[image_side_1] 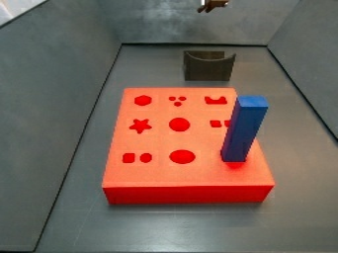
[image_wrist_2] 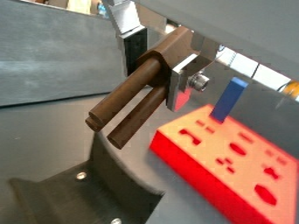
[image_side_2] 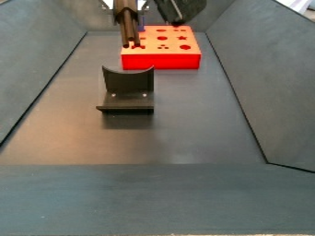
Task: Pick up the 3 prong object. Move up. Rotate the 3 prong object. Place the 3 prong object on the fixture. Regrasp the 3 prong object. Move to above the board. Insert the 3 prong object.
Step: Place the 3 prong object on the fixture.
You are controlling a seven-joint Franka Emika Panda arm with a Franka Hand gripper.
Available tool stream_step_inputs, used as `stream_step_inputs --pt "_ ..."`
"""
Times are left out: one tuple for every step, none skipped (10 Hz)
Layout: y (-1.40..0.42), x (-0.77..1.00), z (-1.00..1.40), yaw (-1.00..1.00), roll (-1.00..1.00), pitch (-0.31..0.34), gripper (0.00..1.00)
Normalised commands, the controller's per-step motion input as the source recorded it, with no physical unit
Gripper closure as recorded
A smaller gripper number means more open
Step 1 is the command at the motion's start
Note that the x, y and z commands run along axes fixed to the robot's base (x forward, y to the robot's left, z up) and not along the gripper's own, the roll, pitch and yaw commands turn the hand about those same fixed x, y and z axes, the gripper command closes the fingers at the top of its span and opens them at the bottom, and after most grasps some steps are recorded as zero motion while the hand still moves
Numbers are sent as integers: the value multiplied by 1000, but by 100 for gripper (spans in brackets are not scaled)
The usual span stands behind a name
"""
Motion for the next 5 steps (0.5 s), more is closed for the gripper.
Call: stream_step_inputs --pt "47 80 -17 -126 -446 79 100" --pt "38 73 -5 -117 -300 62 100" --pt "29 59 -4 -111 -215 37 100" --pt "132 121 -1000 -98 -1000 221 100" --pt "142 129 -1000 -115 -1000 211 100"
